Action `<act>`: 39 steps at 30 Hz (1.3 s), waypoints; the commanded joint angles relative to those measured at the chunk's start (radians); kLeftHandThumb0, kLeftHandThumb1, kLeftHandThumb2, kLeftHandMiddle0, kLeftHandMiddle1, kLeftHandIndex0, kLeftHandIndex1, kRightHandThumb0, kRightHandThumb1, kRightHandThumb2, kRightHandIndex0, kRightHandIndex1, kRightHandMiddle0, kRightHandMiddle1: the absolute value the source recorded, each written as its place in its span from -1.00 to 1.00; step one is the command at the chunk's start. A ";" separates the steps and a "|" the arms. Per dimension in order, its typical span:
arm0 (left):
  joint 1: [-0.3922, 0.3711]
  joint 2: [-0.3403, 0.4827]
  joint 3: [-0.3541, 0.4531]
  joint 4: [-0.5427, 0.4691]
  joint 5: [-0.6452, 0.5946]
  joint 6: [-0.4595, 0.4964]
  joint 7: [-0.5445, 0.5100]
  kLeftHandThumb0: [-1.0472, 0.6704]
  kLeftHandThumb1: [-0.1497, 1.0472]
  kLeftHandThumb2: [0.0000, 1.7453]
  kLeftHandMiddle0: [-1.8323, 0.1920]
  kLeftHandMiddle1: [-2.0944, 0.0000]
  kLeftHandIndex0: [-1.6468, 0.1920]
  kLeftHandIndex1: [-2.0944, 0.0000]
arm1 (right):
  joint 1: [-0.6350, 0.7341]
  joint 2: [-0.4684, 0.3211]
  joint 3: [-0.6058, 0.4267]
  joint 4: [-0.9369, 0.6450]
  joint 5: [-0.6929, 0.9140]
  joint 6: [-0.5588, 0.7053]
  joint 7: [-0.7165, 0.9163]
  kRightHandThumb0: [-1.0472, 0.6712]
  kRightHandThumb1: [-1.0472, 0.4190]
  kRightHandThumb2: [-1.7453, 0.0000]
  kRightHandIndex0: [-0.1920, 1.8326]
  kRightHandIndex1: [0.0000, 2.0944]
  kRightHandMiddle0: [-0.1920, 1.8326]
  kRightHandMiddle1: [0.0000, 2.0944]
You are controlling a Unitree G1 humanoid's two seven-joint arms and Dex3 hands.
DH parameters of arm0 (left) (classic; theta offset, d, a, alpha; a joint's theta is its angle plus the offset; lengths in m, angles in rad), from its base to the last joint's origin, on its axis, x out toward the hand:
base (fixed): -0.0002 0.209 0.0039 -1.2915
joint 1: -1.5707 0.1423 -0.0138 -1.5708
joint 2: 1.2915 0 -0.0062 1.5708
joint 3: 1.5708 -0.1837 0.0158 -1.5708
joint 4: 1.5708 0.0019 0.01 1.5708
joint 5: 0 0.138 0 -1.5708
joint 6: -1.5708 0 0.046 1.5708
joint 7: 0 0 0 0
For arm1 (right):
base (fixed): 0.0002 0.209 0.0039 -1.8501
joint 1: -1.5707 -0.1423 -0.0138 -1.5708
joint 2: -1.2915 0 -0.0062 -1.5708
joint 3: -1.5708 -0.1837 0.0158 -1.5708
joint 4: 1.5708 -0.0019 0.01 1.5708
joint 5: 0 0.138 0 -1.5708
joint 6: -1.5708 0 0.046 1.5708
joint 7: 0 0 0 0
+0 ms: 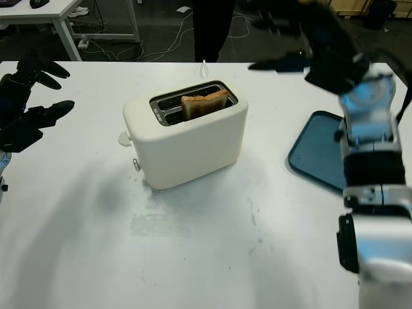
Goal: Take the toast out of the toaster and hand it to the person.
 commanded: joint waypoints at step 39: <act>0.015 -0.010 0.011 -0.017 -0.010 0.003 0.011 -1.00 0.79 -0.49 0.81 -0.67 0.79 -0.54 | -0.077 0.071 0.250 0.164 -0.258 -0.231 -0.070 -0.33 -0.45 1.00 -0.06 -0.45 0.17 -0.99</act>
